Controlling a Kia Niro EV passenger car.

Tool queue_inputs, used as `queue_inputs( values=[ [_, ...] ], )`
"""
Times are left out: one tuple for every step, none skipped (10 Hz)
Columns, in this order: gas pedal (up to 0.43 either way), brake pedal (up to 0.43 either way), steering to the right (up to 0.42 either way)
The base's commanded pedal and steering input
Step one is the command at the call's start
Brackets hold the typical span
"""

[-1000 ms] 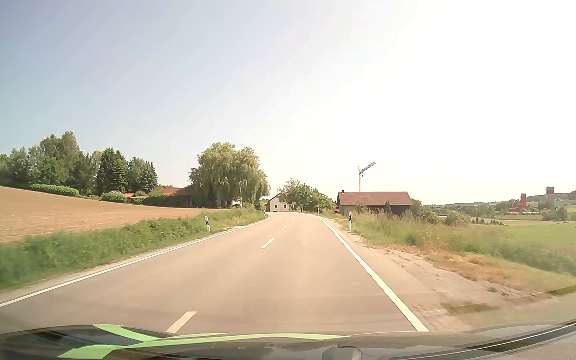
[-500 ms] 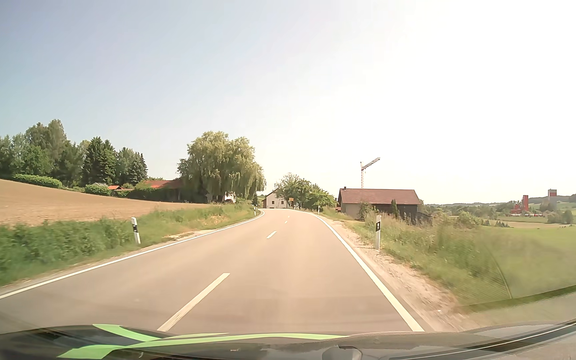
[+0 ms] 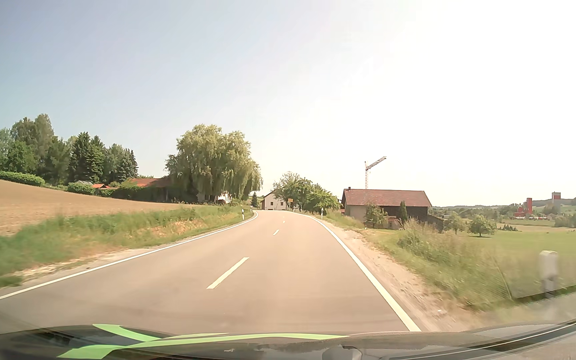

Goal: Follow the waypoints while adhering to traffic rules and regulations

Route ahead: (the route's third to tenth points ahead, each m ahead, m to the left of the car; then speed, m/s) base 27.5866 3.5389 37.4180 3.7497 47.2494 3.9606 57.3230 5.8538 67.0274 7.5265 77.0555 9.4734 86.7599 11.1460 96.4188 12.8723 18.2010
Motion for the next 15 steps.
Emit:
queue_inputs(
  values=[
    [0.000, 0.000, -0.005],
    [0.000, 0.000, -0.007],
    [0.008, 0.000, -0.010],
    [0.028, 0.000, -0.011],
    [0.028, 0.000, -0.011],
    [0.039, 0.000, -0.011],
    [0.047, 0.000, -0.011],
    [0.059, 0.000, -0.011],
    [0.067, 0.000, -0.011],
    [0.067, 0.000, -0.011],
    [0.067, 0.000, -0.011],
    [0.067, 0.000, -0.011],
    [0.079, 0.000, -0.011],
    [0.079, 0.000, -0.011],
    [0.079, 0.000, -0.011]
  ],
)
